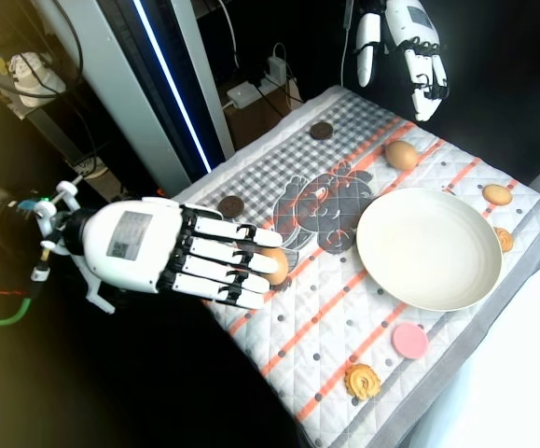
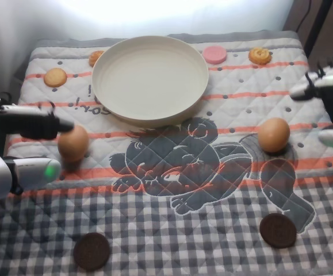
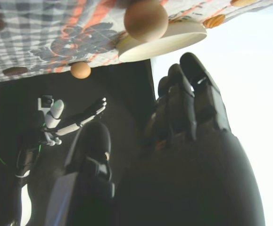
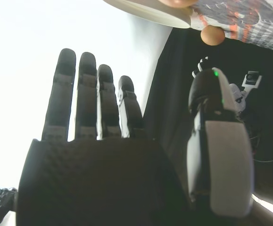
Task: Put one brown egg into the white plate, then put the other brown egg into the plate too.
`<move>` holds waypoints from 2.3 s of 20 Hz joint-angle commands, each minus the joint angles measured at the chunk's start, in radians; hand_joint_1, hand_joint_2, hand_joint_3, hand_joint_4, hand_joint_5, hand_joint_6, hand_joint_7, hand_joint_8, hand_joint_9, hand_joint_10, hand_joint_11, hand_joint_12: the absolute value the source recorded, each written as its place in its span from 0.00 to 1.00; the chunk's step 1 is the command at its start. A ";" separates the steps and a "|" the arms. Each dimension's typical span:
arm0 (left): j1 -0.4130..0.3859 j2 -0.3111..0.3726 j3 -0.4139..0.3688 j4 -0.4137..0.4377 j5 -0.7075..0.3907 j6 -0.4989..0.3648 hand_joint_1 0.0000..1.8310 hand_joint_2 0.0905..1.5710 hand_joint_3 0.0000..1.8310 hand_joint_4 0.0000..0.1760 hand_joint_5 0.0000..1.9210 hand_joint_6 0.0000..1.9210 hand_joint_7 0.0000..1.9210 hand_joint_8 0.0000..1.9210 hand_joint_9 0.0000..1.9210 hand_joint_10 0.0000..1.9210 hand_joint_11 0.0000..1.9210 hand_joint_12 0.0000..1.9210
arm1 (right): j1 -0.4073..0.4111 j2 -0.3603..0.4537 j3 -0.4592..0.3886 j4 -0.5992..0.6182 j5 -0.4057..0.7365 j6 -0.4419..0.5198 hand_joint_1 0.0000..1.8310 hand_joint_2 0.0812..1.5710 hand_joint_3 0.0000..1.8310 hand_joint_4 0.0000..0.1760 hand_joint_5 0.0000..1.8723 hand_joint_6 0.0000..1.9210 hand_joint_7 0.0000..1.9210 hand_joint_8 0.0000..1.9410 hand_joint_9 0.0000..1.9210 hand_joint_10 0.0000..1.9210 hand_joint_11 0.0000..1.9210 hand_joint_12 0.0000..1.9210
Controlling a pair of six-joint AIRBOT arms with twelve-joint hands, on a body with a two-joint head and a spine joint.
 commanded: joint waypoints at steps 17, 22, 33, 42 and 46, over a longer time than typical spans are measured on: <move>-0.167 -0.166 0.144 -0.229 0.069 0.329 0.39 0.51 0.00 0.93 0.18 0.00 0.29 0.00 0.34 0.00 0.09 0.63 | 0.012 -0.007 0.009 0.026 0.110 0.004 0.23 0.86 0.00 0.17 0.35 0.00 0.36 0.00 0.34 0.00 0.27 0.17; -0.217 -0.234 0.215 -0.280 0.143 0.378 0.38 0.53 0.00 0.86 0.21 0.00 0.30 0.00 0.34 0.01 0.06 0.69 | 0.008 -0.010 0.009 0.027 0.110 0.004 0.25 0.86 0.00 0.16 0.34 0.00 0.37 0.00 0.33 0.00 0.25 0.15; -0.219 -0.220 0.223 -0.297 0.185 0.378 0.48 0.54 0.00 0.77 0.27 0.00 0.34 0.00 0.40 0.03 0.10 0.68 | -0.004 -0.011 0.009 0.027 0.110 0.004 0.25 0.86 0.00 0.27 0.35 0.00 0.41 0.00 0.37 0.01 0.28 0.16; -0.196 -0.207 0.220 -0.318 0.195 0.378 0.64 0.58 0.00 0.45 0.38 0.00 0.46 0.00 0.37 0.35 0.18 0.73 | -0.008 -0.012 0.009 0.027 0.110 0.004 0.25 0.87 0.00 0.16 0.37 0.00 0.42 0.00 0.39 0.01 0.30 0.17; -0.198 -0.207 0.220 -0.321 0.195 0.378 0.74 0.68 0.00 0.18 0.46 0.00 0.52 0.49 0.35 0.57 0.20 0.75 | -0.008 -0.012 0.009 0.027 0.110 0.004 0.25 0.87 0.00 0.14 0.38 0.00 0.43 0.00 0.40 0.00 0.32 0.19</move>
